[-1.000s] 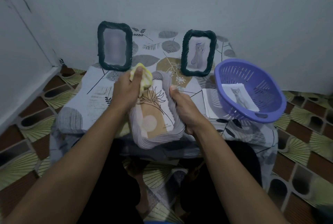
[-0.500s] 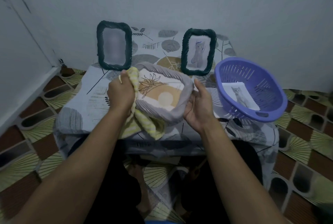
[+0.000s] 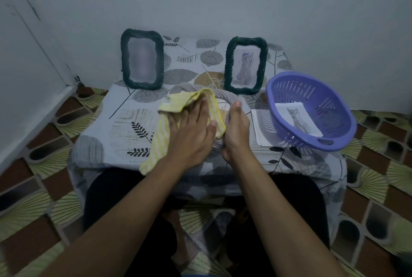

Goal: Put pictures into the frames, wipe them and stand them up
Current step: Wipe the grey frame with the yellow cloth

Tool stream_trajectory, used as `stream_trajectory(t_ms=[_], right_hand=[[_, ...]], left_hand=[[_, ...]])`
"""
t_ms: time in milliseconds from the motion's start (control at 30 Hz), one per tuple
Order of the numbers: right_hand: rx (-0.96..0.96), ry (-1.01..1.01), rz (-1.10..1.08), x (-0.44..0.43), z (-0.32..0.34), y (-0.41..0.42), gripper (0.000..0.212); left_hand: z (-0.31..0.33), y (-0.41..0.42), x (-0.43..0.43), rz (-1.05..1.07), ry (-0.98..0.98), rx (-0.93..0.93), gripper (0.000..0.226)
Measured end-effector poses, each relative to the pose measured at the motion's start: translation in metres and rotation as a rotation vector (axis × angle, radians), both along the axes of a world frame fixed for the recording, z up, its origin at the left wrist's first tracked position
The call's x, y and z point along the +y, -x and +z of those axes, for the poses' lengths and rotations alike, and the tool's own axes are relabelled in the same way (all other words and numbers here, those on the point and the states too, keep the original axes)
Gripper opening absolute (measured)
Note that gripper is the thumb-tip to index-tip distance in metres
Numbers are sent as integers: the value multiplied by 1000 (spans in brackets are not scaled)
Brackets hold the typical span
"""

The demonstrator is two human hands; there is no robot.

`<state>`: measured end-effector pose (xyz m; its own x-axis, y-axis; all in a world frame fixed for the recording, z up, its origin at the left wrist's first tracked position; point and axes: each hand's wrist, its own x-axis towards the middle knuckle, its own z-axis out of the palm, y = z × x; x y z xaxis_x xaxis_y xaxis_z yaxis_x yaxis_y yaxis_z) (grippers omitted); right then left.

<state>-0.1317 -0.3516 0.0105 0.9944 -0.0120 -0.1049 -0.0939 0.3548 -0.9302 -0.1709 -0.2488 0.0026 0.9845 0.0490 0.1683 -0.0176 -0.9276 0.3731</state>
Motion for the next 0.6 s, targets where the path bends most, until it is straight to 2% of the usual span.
stream_trajectory(t_ms=[67,133,200,267,400,533,600], right_hand=[[-10,23,16,-4,4,1,41],[-23,21,49,-7,6,2,53],[-24,8,62,-12,11,3,53],[-30,28,140,-21,12,1,51],[-10,57,259,-34,12,-6,46],[39,123,362,-48,24,-14,42],[99,152,404,-52,28,-19,41]], left_hand=[[5,-3,9,-18,-56,-31,64],[10,-16,27,57,-41,-38,62],[13,-33,48,131,76,-55,63],[18,-42,65,117,233,-140,63],[29,-40,78,-9,355,-249,39],[31,-35,80,-63,360,-148,54],[24,-33,76,-17,406,-83,56]])
